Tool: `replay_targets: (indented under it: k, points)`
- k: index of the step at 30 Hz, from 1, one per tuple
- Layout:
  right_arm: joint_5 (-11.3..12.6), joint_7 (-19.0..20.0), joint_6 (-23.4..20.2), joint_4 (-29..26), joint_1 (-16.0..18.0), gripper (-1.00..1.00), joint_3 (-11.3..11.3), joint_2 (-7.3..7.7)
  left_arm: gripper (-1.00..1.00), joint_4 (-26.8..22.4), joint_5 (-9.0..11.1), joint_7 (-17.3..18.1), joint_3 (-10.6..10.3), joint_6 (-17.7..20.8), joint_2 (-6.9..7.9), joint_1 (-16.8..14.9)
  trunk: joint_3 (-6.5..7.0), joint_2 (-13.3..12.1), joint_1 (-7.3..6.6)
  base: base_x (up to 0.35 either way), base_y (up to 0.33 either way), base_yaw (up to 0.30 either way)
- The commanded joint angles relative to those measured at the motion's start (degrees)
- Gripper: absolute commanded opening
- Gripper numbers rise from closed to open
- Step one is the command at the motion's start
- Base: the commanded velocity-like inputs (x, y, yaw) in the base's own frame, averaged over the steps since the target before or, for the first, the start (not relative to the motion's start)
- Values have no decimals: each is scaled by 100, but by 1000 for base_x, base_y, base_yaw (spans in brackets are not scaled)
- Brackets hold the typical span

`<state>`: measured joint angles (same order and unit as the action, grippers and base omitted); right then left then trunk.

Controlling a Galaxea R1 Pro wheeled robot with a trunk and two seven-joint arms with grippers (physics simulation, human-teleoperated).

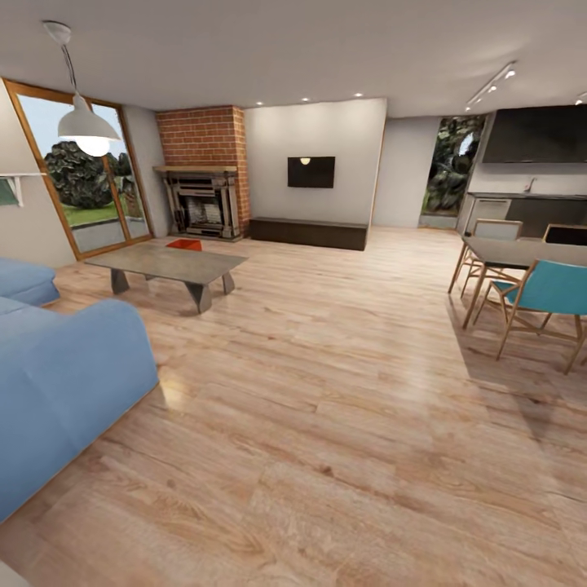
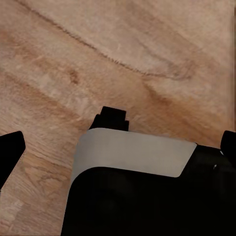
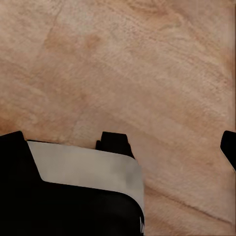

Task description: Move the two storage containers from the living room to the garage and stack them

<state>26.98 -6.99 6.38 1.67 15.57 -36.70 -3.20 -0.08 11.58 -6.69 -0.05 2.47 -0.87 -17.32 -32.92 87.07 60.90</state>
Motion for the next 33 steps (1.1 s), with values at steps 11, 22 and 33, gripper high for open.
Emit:
replay_targets:
  k: [11, 22, 33]
  points:
    - [50, -4, 30, 18, 8, 100, -44, 3, 100, -1, 28, -16, -4, 17, -1, -2, -5, 2, 3, 322, 0, 0]
    - [53, -4, 30, 18, 8, 100, -42, 4, 100, -1, 30, -16, -4, 17, -1, -2, -5, 2, 3, 322, 0, 0]
    - [52, -4, 30, 18, 6, 100, -44, -5, 100, -1, 28, -16, -4, 17, -1, -3, -5, 2, 3, 322, 0, 0]
